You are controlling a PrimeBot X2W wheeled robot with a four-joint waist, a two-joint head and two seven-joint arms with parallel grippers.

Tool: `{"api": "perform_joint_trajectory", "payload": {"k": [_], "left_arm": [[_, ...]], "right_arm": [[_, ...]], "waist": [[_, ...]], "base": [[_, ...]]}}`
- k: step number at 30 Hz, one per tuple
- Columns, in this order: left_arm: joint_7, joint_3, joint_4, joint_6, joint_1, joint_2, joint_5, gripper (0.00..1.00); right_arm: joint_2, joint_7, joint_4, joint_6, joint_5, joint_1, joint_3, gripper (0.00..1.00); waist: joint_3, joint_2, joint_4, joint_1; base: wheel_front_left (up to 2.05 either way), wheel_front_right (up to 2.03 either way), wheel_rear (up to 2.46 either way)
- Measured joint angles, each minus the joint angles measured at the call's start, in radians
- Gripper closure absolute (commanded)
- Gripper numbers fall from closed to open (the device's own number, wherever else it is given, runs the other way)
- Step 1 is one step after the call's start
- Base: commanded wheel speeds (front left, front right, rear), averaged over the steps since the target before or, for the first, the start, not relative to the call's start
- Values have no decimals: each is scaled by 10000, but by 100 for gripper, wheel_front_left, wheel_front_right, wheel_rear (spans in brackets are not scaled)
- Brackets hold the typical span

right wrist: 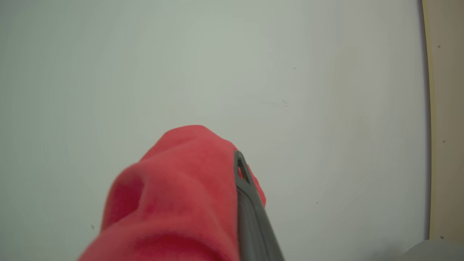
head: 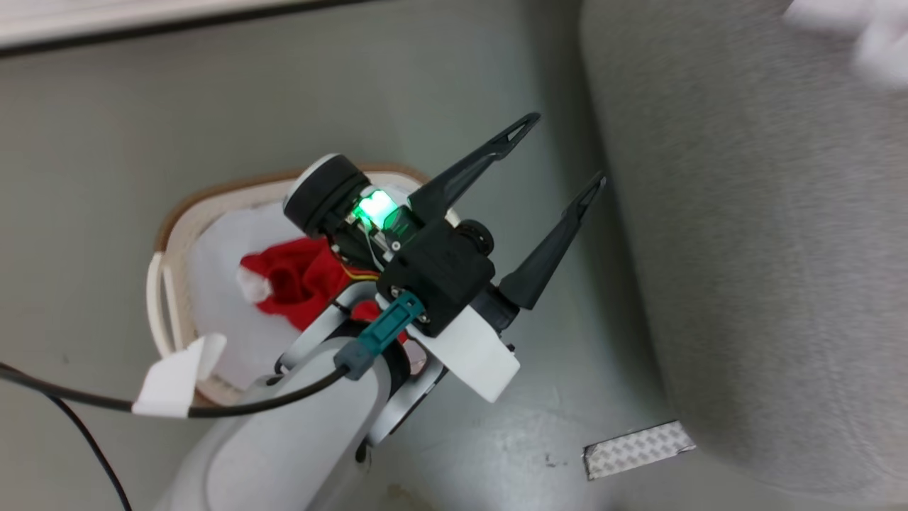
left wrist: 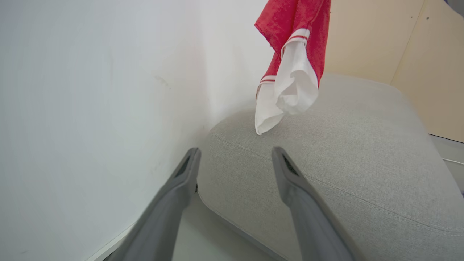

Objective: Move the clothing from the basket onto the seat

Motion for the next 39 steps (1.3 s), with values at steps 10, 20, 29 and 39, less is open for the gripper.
{"api": "perform_joint_trajectory", "payload": {"k": [10,20,29,39], "left_arm": [[-579,-69,481,4,-221,-268,-102,0],[-911,138,940,171,-89,-286,-414,0],[-1187,587,1237,523,909,-27,-1039,0],[-1776,1275,1709,1302,2569,433,-1586,0]], "right_arm": [[-1166,466,2805,0,-3822,-1850,-2403,100],[-301,-21,4784,0,-6397,-271,-5026,16],[117,-878,5871,0,-5892,1280,-4205,0],[652,-2351,4303,0,-4100,4215,-1432,0]], "waist": [[1303,-1,1279,-2],[1376,-1,1706,-3],[428,0,1523,-5],[-1179,0,1242,-6]], "base": [[0,0,0],[0,0,0],[0,0,0],[0,0,0]]}}
